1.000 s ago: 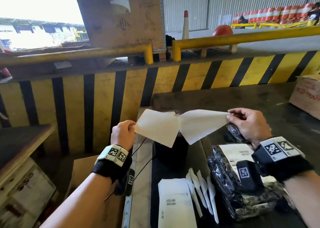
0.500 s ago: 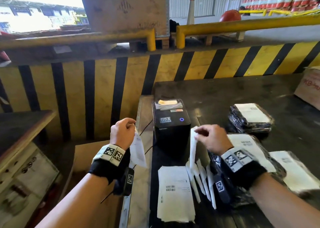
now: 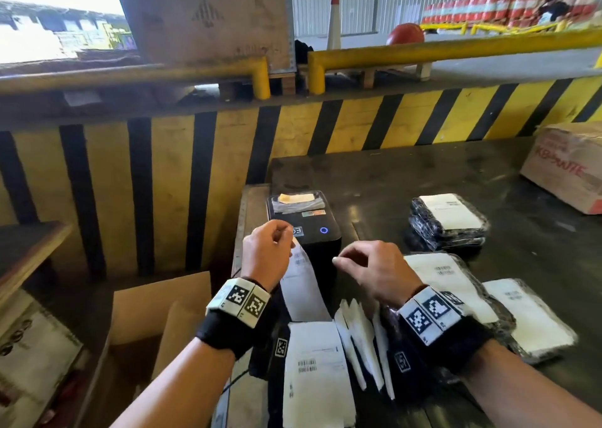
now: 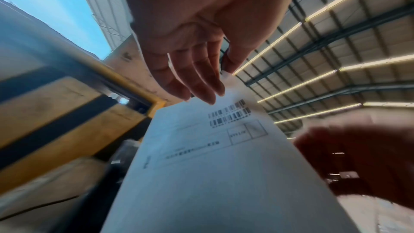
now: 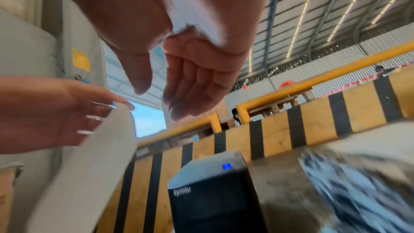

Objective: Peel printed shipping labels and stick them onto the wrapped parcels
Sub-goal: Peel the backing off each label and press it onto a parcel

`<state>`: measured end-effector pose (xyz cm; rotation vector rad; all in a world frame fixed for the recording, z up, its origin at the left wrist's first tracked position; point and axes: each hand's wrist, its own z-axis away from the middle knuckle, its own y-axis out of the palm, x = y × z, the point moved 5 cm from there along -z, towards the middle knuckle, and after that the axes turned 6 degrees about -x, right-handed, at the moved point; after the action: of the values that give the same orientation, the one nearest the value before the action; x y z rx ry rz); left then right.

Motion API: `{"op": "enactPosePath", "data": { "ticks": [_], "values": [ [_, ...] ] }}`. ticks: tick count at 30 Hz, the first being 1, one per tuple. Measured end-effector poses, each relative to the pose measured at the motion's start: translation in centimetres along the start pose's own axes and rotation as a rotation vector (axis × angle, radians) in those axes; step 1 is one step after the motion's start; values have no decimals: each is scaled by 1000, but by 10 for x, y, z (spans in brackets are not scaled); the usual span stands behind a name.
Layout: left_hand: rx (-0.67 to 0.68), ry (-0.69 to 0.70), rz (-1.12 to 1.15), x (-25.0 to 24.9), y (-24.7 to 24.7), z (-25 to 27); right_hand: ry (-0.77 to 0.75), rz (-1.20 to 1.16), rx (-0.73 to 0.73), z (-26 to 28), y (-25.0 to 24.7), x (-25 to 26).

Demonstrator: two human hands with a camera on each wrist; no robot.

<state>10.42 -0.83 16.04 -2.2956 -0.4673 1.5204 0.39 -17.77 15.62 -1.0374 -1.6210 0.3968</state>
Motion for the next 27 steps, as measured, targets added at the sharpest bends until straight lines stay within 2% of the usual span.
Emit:
{"op": "enactPosePath", "data": {
  "ticks": [2, 6, 11, 17, 22, 25, 27],
  "values": [
    [4, 45, 22, -22, 14, -4, -69, 3, -23, -2, -16, 13],
    [42, 106, 59, -56, 43, -8, -92, 48, -70, 0, -41, 6],
    [154, 77, 157, -83, 87, -6, -4, 66, -169, 9, -75, -23],
    [239, 76, 229, -116, 139, 1, 49, 119, -234, 7, -114, -65],
    [290, 54, 279, -144, 181, -2, 22, 125, -262, -3, -148, -100],
    [328, 23, 340, -160, 216, -6, 47, 128, -290, -16, -174, -143],
    [283, 3, 318, -165, 240, -15, 91, 99, -314, -23, -194, -178]
  ]
}}
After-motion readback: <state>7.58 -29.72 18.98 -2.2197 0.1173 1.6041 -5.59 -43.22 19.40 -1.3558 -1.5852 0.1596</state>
